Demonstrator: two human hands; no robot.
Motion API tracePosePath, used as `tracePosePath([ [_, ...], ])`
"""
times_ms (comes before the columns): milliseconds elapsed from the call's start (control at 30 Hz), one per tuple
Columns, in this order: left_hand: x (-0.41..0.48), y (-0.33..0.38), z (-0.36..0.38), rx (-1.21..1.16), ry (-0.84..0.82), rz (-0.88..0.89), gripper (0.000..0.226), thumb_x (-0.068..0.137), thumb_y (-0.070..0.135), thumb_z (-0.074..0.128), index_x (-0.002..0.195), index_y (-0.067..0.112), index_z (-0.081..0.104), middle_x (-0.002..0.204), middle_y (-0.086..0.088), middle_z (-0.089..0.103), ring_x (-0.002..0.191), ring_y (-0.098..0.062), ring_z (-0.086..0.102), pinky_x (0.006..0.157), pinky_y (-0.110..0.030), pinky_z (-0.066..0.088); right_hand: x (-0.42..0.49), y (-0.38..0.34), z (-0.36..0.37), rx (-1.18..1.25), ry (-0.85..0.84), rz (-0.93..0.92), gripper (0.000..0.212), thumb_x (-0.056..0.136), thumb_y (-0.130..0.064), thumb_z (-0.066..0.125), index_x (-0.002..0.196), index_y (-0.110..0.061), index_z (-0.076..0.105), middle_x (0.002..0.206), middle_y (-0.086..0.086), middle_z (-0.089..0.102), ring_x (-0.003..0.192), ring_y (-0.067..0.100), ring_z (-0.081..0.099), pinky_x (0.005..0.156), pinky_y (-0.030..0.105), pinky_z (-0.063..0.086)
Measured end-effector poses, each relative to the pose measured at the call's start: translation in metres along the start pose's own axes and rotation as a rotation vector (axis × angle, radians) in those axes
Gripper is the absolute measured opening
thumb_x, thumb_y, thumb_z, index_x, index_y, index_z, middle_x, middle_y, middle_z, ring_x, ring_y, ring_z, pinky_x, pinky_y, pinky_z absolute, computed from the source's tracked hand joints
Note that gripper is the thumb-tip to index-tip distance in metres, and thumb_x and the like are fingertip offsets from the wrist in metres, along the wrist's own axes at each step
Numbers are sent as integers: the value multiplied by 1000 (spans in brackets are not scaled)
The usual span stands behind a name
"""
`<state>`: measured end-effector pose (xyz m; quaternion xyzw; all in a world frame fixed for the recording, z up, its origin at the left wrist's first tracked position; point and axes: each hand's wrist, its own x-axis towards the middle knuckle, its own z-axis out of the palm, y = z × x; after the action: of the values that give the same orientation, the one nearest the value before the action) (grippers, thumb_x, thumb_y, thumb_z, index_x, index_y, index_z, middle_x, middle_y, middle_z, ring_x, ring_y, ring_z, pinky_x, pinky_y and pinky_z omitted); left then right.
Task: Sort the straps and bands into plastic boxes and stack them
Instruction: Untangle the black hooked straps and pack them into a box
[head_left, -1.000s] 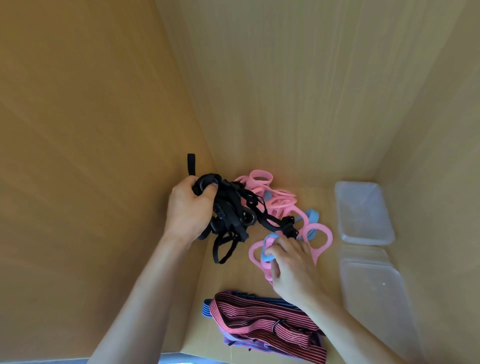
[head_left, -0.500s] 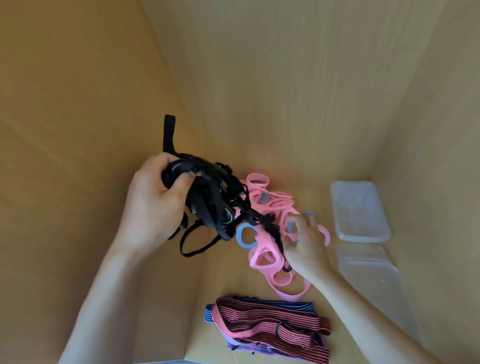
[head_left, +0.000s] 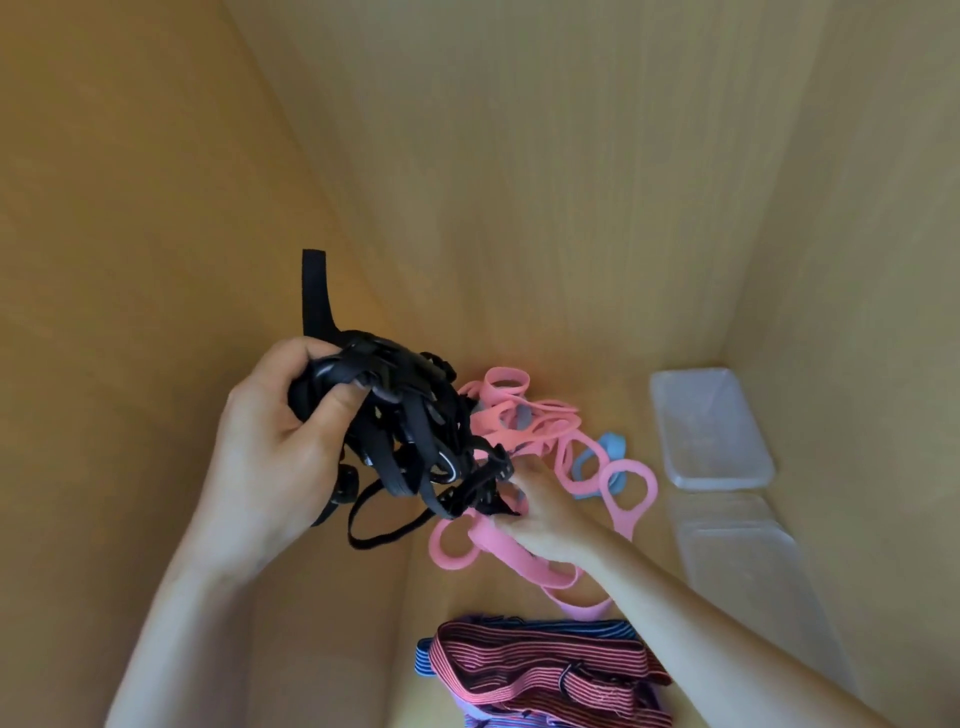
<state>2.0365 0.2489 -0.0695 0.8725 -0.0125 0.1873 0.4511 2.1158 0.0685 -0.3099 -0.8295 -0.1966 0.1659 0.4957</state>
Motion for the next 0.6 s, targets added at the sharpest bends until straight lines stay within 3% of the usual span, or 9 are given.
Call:
tracePosePath([
  [67, 0, 2, -1, -12, 8, 19, 10, 100, 17, 61, 95, 22, 68, 81, 2, 70, 70, -18, 65, 58, -26, 51, 1, -4, 7, 18, -12, -16, 29, 87, -16, 69, 114, -25, 66, 111, -4, 64, 106, 13, 58, 91, 23, 47],
  [133, 0, 5, -3, -15, 22, 37, 8, 100, 18, 62, 96, 20, 68, 83, 0, 71, 75, -22, 67, 60, -21, 51, 3, -8, 9, 0, 10, 37, 13, 91, -22, 68, 103, -16, 67, 93, -7, 66, 91, 18, 63, 76, 20, 48],
  [267, -1, 5, -6, -85, 48, 38, 10, 101, 21, 61, 94, 21, 68, 81, -11, 68, 63, -26, 63, 45, -29, 50, 6, -7, 5, 163, 17, 128, 13, 97, -31, 62, 101, -21, 69, 96, -3, 72, 91, 15, 68, 83, 31, 53],
  [333, -2, 2, -5, -128, 56, 13, 11, 101, 20, 60, 93, 22, 67, 82, -18, 65, 59, -28, 59, 41, -31, 48, 4, -9, -1, 298, 49, 162, 11, 99, -33, 60, 95, -35, 70, 89, -13, 73, 85, 4, 67, 76, 22, 50],
  [400, -3, -1, -2, -183, 68, -28, 11, 101, 20, 60, 93, 24, 67, 85, -20, 65, 58, -28, 58, 39, -33, 48, 2, -12, -5, 475, 115, 220, 20, 101, -27, 57, 90, -36, 70, 78, -16, 72, 77, 4, 65, 70, 17, 45],
  [500, -1, -6, 2, -212, 89, -47, 13, 101, 20, 60, 93, 26, 67, 88, -15, 69, 68, -27, 65, 46, -32, 52, 4, -13, -14, 938, 110, 350, 21, 105, -18, 47, 105, -11, 67, 92, 5, 77, 86, 23, 73, 82, 37, 52],
  [600, 0, -9, 8, -273, 74, -78, 14, 102, 18, 59, 93, 25, 68, 87, -9, 73, 76, -24, 70, 60, -27, 57, 1, -22, -29, 1277, 76, 398, 24, 105, -18, 43, 104, -6, 64, 97, 15, 72, 90, 31, 71, 86, 48, 55],
])
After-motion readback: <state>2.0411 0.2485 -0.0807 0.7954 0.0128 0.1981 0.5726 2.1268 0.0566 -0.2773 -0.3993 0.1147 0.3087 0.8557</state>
